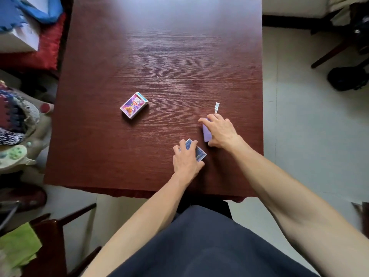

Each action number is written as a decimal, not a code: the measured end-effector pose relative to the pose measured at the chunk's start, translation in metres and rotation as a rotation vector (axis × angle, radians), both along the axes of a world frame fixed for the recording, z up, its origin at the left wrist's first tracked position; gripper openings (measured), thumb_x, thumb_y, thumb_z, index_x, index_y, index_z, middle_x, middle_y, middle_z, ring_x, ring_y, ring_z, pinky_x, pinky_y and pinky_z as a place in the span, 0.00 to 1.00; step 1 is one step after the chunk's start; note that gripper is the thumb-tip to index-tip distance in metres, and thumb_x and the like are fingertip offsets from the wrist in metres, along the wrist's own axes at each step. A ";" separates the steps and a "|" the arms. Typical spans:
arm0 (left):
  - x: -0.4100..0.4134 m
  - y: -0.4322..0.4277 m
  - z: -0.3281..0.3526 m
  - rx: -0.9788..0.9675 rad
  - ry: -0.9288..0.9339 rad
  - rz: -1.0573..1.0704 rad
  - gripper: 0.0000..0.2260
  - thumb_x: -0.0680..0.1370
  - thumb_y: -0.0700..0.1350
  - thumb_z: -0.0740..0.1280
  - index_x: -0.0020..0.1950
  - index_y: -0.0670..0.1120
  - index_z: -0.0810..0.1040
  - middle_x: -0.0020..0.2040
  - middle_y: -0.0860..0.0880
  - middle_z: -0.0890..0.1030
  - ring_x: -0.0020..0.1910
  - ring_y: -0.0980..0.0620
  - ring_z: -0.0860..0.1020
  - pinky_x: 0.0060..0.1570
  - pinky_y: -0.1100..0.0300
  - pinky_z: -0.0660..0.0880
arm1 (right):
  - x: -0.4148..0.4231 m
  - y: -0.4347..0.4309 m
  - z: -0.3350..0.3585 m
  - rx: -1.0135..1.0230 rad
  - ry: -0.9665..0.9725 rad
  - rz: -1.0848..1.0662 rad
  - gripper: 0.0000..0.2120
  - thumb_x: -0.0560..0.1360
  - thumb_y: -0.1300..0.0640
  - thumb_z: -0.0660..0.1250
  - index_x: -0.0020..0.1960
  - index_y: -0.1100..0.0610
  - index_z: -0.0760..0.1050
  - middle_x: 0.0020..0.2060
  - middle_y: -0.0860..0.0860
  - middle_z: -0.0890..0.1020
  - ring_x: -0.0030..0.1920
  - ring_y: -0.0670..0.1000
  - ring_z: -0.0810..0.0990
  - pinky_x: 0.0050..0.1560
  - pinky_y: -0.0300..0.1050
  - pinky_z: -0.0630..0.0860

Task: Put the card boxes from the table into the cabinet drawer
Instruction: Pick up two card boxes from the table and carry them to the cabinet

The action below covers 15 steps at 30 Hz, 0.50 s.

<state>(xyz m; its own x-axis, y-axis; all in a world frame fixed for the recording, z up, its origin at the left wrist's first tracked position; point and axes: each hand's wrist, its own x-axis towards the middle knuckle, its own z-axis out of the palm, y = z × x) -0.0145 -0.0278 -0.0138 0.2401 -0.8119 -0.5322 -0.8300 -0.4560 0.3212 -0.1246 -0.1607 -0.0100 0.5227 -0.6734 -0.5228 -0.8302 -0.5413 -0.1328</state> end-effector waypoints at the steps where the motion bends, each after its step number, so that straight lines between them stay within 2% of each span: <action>1: 0.005 0.004 0.002 -0.005 0.026 0.028 0.34 0.69 0.54 0.72 0.73 0.55 0.65 0.69 0.47 0.63 0.63 0.42 0.65 0.59 0.48 0.75 | -0.007 0.005 0.003 0.037 -0.046 -0.065 0.45 0.64 0.54 0.78 0.77 0.47 0.62 0.69 0.52 0.70 0.71 0.57 0.68 0.62 0.57 0.74; 4: 0.022 0.022 0.007 -0.030 0.170 0.159 0.32 0.67 0.56 0.71 0.71 0.59 0.67 0.65 0.49 0.65 0.62 0.45 0.66 0.58 0.51 0.74 | -0.032 0.032 0.010 0.174 -0.224 -0.373 0.44 0.62 0.46 0.78 0.75 0.45 0.64 0.65 0.52 0.73 0.65 0.57 0.73 0.62 0.55 0.75; 7: 0.039 0.049 0.016 -0.029 0.392 0.299 0.31 0.66 0.59 0.73 0.68 0.62 0.69 0.61 0.51 0.70 0.60 0.51 0.70 0.62 0.58 0.68 | -0.056 0.077 0.017 0.356 -0.462 -0.809 0.39 0.62 0.37 0.76 0.69 0.42 0.68 0.59 0.48 0.77 0.58 0.52 0.77 0.60 0.50 0.75; 10: 0.055 0.078 0.026 0.072 0.576 0.424 0.31 0.66 0.61 0.75 0.67 0.64 0.71 0.60 0.52 0.76 0.58 0.53 0.78 0.64 0.53 0.72 | -0.074 0.128 0.018 0.536 -0.697 -1.218 0.32 0.60 0.34 0.75 0.61 0.42 0.73 0.53 0.47 0.83 0.53 0.47 0.82 0.53 0.46 0.75; 12: 0.065 0.098 0.031 0.155 0.709 0.511 0.31 0.66 0.61 0.75 0.68 0.63 0.71 0.59 0.53 0.80 0.55 0.55 0.82 0.60 0.51 0.76 | -0.082 0.163 0.017 0.610 -0.794 -1.408 0.28 0.61 0.33 0.73 0.57 0.42 0.77 0.46 0.47 0.85 0.43 0.45 0.82 0.45 0.44 0.73; 13: 0.069 0.106 0.033 0.197 0.778 0.554 0.30 0.66 0.61 0.74 0.67 0.63 0.72 0.58 0.54 0.81 0.53 0.57 0.83 0.56 0.52 0.78 | -0.087 0.179 0.017 0.632 -0.834 -1.476 0.29 0.60 0.33 0.73 0.58 0.44 0.78 0.42 0.47 0.84 0.38 0.45 0.80 0.42 0.43 0.72; 15: 0.075 0.121 0.035 0.289 0.890 0.634 0.28 0.67 0.61 0.74 0.66 0.64 0.73 0.58 0.54 0.83 0.54 0.56 0.83 0.52 0.54 0.79 | -0.098 0.209 0.015 0.666 -0.894 -1.596 0.33 0.62 0.36 0.71 0.61 0.51 0.77 0.39 0.49 0.82 0.35 0.48 0.78 0.40 0.44 0.72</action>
